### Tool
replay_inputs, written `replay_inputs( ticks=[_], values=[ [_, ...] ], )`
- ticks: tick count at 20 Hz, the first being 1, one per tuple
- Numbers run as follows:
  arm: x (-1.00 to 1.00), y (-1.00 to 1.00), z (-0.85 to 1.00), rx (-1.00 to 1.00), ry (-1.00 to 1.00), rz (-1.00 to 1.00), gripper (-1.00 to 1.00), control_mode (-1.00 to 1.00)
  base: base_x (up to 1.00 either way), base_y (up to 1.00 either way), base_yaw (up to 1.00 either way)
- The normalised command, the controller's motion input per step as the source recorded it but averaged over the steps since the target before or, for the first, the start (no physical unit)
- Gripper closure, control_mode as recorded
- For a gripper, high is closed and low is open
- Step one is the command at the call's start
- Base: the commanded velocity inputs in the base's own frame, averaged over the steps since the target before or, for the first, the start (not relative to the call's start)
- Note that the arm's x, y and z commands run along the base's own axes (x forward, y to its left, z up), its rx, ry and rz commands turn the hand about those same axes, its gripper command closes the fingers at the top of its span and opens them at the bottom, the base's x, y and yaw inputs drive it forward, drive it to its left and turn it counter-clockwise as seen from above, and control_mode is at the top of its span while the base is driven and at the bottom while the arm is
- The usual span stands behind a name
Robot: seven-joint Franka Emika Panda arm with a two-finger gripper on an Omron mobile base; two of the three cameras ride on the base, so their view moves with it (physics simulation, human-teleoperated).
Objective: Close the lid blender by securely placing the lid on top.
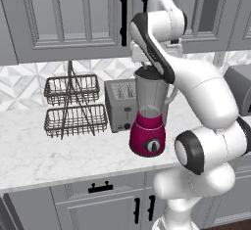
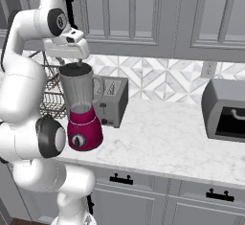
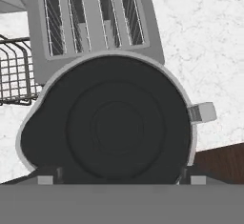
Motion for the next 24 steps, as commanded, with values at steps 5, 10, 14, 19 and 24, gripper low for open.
replay_inputs(
  ticks=[5, 10, 14, 19, 24],
  values=[
    [-0.71, 0.0, 0.63, 0.0, -0.46, 0.0, -1.0, -1.0, 0.0, 0.0, 0.0],
    [-1.0, -0.23, 0.71, 0.02, -0.63, 0.0, -1.0, -1.0, 0.0, 0.0, 0.0],
    [-1.0, -0.68, 0.15, 0.03, -0.48, 0.0, -1.0, -1.0, 0.0, 0.0, 0.0],
    [-1.0, -0.82, 0.0, 0.04, -0.39, 0.0, -1.0, -1.0, 0.0, 0.0, 0.0],
    [-1.0, -0.82, 0.0, 0.06, -0.4, 0.0, -1.0, -1.0, 0.0, 0.0, 0.0]
  ],
)
